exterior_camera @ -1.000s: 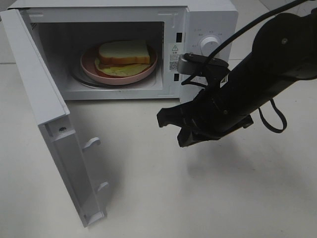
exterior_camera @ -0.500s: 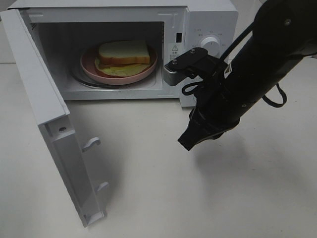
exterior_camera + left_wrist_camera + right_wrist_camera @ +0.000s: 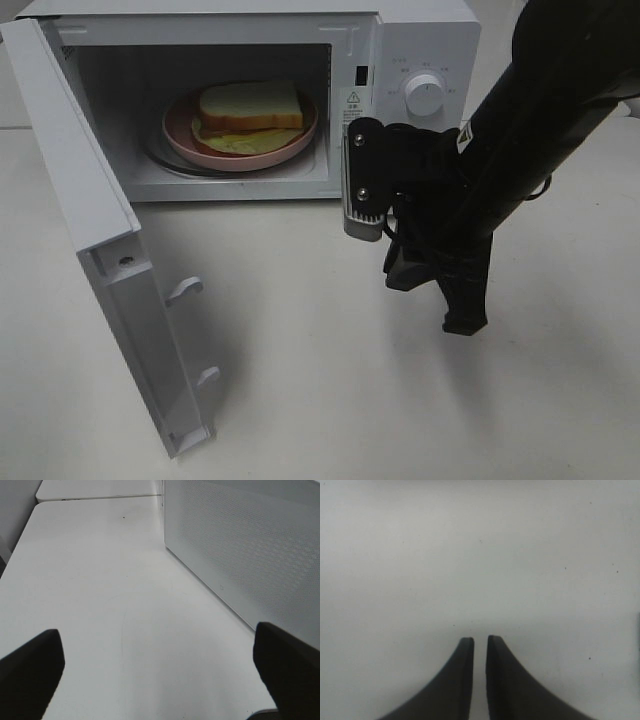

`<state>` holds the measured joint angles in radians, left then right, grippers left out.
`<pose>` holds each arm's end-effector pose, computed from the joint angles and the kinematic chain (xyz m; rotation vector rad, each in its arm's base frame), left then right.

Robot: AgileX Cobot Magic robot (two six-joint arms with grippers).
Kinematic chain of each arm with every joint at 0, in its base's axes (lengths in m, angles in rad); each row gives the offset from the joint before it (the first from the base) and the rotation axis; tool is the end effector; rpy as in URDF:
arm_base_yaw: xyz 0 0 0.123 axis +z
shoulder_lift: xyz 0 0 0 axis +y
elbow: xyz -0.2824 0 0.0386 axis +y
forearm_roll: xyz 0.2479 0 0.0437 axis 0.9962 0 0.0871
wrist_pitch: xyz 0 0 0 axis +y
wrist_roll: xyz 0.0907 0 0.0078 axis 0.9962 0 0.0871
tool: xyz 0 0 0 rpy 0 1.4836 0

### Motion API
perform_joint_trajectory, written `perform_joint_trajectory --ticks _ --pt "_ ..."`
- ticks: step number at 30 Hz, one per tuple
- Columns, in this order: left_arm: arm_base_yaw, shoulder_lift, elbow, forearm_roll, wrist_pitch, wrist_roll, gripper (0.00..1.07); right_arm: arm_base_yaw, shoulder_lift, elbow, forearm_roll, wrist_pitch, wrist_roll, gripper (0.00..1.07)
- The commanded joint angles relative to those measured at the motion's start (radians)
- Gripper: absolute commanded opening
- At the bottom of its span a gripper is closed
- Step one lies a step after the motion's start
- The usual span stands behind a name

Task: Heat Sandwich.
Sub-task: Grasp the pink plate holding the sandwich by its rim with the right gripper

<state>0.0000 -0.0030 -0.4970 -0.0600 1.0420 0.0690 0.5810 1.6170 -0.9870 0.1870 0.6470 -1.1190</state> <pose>-0.0043 -0.0047 0.2780 0.0719 2.0230 -0.0280 0.2551 0.1797 0.2088 -1.9376 1.9347 0.0469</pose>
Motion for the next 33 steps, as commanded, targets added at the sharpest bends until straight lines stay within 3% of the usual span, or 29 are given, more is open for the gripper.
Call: perform_joint_trajectory --ticks 1,6,10,14,15,16,17,19,21,33 --pt "-0.003 -0.02 0.002 0.003 -0.006 -0.007 0.97 -0.001 -0.005 -0.004 -0.008 0.012 -0.16 0.14" --pt "-0.003 -0.02 0.002 0.003 -0.006 -0.007 0.97 -0.001 -0.005 -0.004 -0.024 0.012 -0.247 0.19" --pt "-0.003 -0.02 0.002 0.003 -0.006 -0.007 0.97 -0.001 -0.005 -0.004 -0.029 0.011 -0.247 0.3" --pt "-0.003 -0.02 0.002 0.003 -0.006 -0.007 0.97 -0.001 -0.005 -0.004 -0.055 0.004 -0.19 0.57" --pt "-0.003 -0.02 0.002 0.003 -0.006 -0.007 0.97 -0.001 -0.005 -0.004 -0.055 0.004 -0.19 0.57" --pt "-0.003 -0.02 0.002 0.003 -0.006 -0.007 0.97 -0.001 -0.006 -0.004 -0.06 -0.001 -0.164 0.64" --pt "-0.003 -0.02 0.002 0.003 -0.006 -0.007 0.97 -0.001 -0.01 -0.004 -0.089 -0.018 -0.115 0.78" --pt "-0.003 -0.02 0.002 0.003 -0.006 -0.007 0.97 -0.001 -0.011 -0.004 -0.107 -0.029 -0.091 0.83" --pt "-0.003 -0.02 0.002 0.003 -0.006 -0.007 0.97 0.001 -0.011 -0.004 -0.168 -0.04 -0.023 0.95" --pt "-0.003 -0.02 0.002 0.003 -0.006 -0.007 0.97 0.005 -0.011 -0.004 -0.256 -0.036 -0.017 0.95"
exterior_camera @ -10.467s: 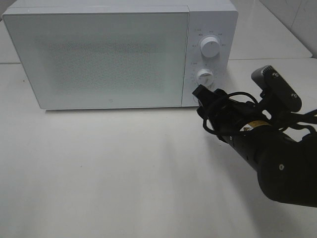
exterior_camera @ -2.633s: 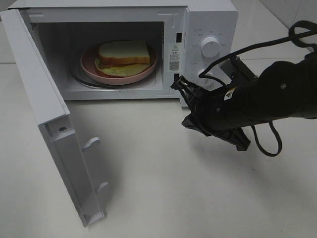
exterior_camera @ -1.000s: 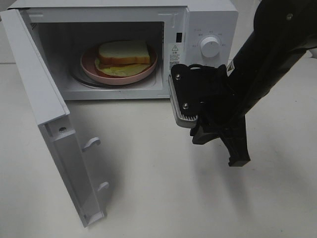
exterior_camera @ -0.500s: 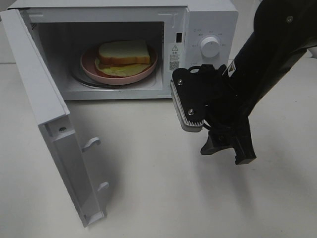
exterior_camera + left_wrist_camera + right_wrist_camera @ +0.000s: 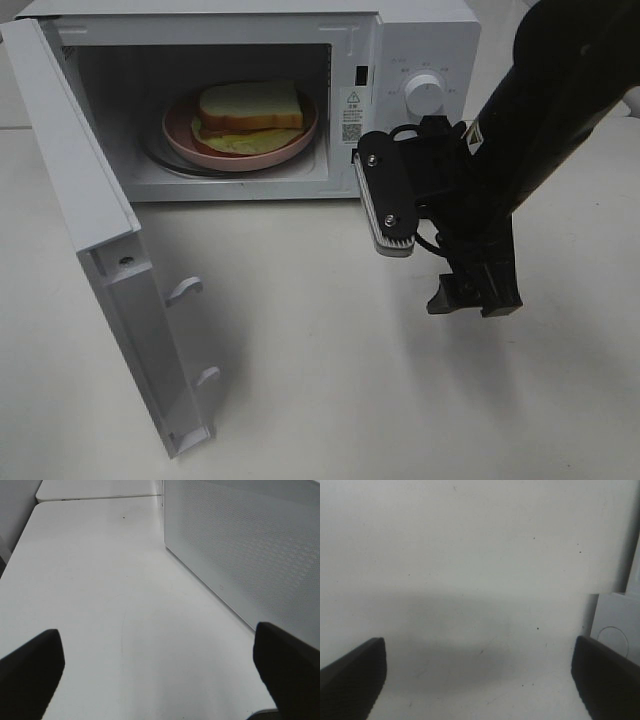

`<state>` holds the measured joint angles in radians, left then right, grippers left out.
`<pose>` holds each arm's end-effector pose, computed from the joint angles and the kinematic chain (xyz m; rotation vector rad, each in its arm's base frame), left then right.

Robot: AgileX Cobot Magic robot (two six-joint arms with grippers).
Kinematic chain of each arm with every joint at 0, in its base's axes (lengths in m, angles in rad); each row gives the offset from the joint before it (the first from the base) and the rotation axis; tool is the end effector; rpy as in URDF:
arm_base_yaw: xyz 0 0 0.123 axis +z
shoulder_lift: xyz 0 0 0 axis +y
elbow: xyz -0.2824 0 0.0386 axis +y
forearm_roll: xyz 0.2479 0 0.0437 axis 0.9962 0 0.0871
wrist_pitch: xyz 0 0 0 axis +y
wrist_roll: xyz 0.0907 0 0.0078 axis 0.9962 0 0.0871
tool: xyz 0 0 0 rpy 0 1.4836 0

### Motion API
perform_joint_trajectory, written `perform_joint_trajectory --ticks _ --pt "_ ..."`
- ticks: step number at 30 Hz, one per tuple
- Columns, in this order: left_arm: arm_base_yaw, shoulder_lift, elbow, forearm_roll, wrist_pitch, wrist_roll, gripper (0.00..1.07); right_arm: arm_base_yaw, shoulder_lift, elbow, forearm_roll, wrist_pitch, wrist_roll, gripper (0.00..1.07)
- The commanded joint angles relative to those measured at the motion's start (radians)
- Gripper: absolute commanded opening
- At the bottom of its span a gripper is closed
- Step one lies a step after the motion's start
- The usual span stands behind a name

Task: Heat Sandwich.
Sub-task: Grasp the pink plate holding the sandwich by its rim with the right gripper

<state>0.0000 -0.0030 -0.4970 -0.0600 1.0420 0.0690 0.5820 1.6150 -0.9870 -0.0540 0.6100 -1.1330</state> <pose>-0.0043 -0.0047 0.2780 0.0719 2.0230 -0.0280 0.2642 0.1704 0.2100 -2.1058 1.7539 -0.2121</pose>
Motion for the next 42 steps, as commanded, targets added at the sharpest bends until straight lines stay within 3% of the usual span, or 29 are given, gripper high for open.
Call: perform_joint_trajectory --ticks 1,8,42 --pt "-0.003 -0.02 0.002 0.003 -0.006 -0.007 0.97 0.004 -0.009 -0.004 -0.015 0.001 -0.003 0.95" --pt "-0.003 -0.02 0.002 0.003 -0.006 -0.007 0.97 0.036 0.002 -0.021 -0.07 0.003 0.001 0.92" --pt "-0.003 -0.02 0.002 0.003 -0.006 -0.007 0.97 0.06 0.333 -0.444 -0.095 -0.085 -0.092 0.85"
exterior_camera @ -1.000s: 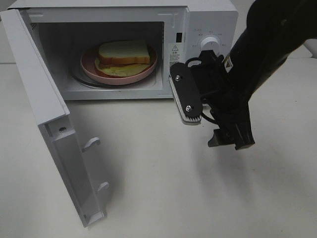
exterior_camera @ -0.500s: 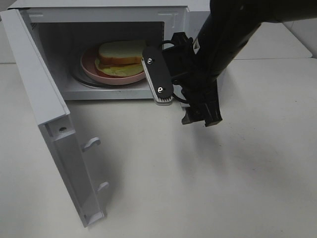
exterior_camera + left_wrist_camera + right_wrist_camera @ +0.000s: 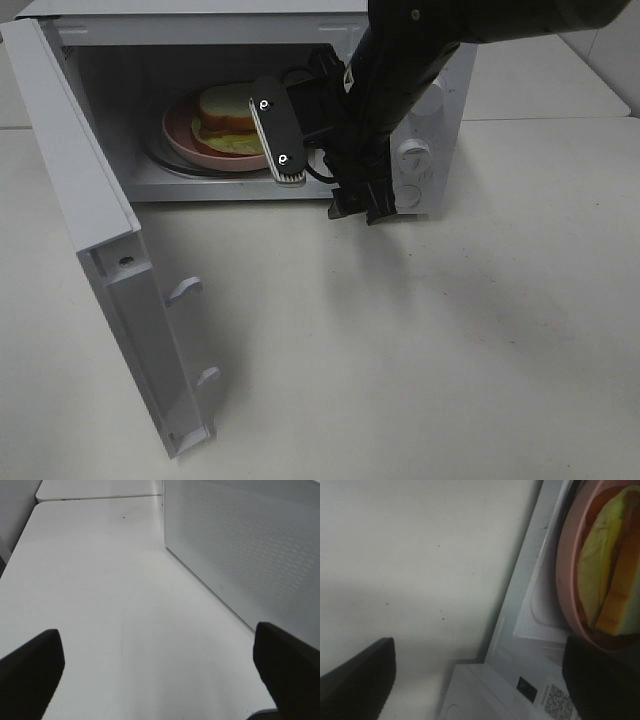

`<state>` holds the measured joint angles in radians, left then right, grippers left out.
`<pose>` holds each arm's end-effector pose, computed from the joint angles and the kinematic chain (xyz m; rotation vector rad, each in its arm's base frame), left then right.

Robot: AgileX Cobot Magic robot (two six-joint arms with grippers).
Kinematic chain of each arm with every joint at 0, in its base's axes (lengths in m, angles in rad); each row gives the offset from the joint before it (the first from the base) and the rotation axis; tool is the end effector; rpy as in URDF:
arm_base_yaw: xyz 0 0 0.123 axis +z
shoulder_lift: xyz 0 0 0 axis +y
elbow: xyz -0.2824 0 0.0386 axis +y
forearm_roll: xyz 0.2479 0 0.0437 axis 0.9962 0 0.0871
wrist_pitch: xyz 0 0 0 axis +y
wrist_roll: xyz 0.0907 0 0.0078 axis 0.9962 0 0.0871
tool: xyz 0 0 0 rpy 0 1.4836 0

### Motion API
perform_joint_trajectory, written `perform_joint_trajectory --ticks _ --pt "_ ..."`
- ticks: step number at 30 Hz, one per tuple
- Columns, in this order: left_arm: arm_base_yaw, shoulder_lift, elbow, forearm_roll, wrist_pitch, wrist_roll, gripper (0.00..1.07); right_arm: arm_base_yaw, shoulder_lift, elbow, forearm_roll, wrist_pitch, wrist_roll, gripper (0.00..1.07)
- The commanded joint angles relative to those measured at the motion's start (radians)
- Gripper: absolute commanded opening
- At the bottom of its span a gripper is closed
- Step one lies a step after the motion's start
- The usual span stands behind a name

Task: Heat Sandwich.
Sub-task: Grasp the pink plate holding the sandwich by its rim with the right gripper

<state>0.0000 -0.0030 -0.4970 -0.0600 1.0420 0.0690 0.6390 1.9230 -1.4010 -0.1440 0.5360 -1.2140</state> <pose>-0.0043 -0.0047 0.2780 0.0719 2.0230 -0.0280 0.3426 0.2462 0.2143 -2.1338 1.4403 -0.3637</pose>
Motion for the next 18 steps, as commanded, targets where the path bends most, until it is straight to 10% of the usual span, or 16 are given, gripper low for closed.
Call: perform_joint_trajectory --ticks 1,18 --pt "-0.003 -0.02 0.002 0.003 -0.006 -0.007 0.97 0.003 0.038 -0.043 -0.005 -0.011 -0.011 0.85" --pt "-0.003 -0.02 0.002 0.003 -0.006 -0.007 0.97 0.003 0.243 -0.285 0.0 0.003 -0.003 0.83"
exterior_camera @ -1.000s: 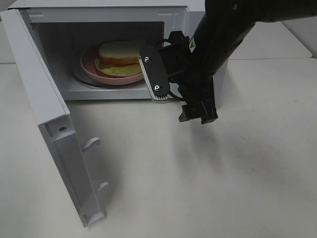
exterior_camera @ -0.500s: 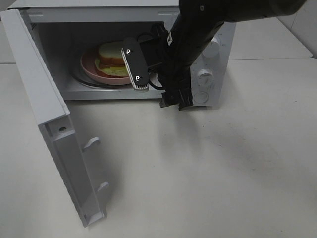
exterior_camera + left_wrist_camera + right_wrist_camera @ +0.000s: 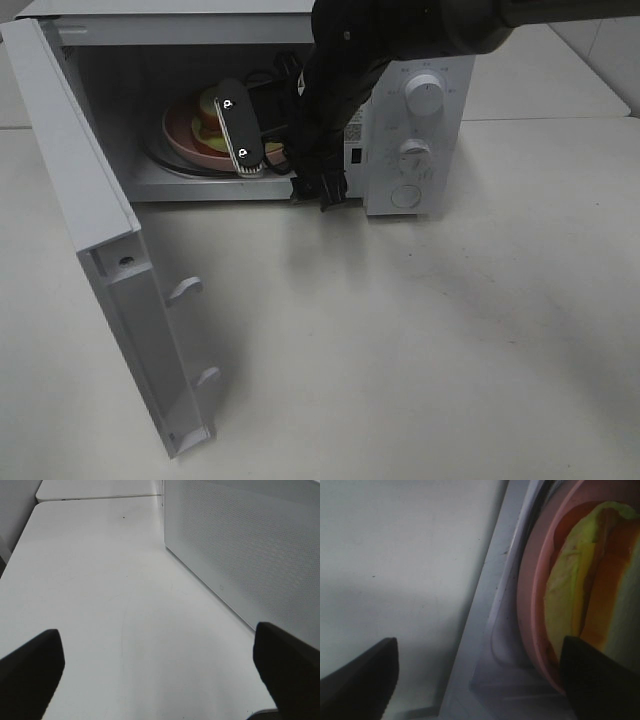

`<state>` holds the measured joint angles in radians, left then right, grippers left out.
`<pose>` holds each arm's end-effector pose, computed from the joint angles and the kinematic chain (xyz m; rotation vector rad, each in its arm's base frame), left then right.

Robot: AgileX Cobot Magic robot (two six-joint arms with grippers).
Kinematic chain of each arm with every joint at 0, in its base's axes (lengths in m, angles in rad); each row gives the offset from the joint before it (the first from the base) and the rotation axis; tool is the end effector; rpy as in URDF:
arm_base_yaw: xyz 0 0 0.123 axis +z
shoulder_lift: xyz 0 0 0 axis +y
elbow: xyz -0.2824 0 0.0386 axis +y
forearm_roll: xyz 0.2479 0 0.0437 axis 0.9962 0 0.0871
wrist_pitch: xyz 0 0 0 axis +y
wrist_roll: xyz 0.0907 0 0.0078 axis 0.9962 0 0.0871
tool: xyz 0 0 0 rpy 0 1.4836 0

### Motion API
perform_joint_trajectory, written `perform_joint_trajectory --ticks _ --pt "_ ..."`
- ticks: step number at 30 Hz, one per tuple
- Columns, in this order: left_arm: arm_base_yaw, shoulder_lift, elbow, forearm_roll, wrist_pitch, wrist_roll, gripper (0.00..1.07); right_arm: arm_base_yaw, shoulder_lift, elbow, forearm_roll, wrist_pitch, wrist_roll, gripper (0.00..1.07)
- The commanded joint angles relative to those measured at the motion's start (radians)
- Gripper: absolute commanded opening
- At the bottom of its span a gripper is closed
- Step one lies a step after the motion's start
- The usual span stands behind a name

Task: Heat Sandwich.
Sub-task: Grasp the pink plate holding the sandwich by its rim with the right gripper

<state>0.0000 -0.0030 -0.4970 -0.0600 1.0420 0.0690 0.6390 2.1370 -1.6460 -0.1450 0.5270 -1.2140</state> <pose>-0.0043 -0.0047 0.2780 0.0719 2.0230 -0.0280 0.3874 0.2796 0.1896 -2.1010 1.4179 -0.3771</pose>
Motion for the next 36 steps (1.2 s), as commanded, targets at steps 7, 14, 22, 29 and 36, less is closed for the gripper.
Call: perform_joint_trajectory --ticks 7,14,22,29,36 --pt "-0.003 -0.02 0.002 0.003 -0.006 -0.007 0.97 0.003 0.105 -0.135 0.003 0.044 0.001 0.83" --pt "-0.003 -0.02 0.002 0.003 -0.006 -0.007 0.97 0.003 0.176 -0.223 0.003 0.064 0.011 0.81" --pt "-0.003 -0.02 0.002 0.003 -0.006 -0.007 0.97 0.003 0.235 -0.314 0.008 0.11 0.039 0.8" --pt "-0.003 -0.02 0.002 0.003 -0.006 -0.007 0.97 0.003 0.248 -0.322 0.011 0.11 0.03 0.78" --pt "-0.003 -0.02 0.002 0.003 -0.006 -0.007 0.97 0.003 0.292 -0.371 0.021 0.089 0.027 0.77"
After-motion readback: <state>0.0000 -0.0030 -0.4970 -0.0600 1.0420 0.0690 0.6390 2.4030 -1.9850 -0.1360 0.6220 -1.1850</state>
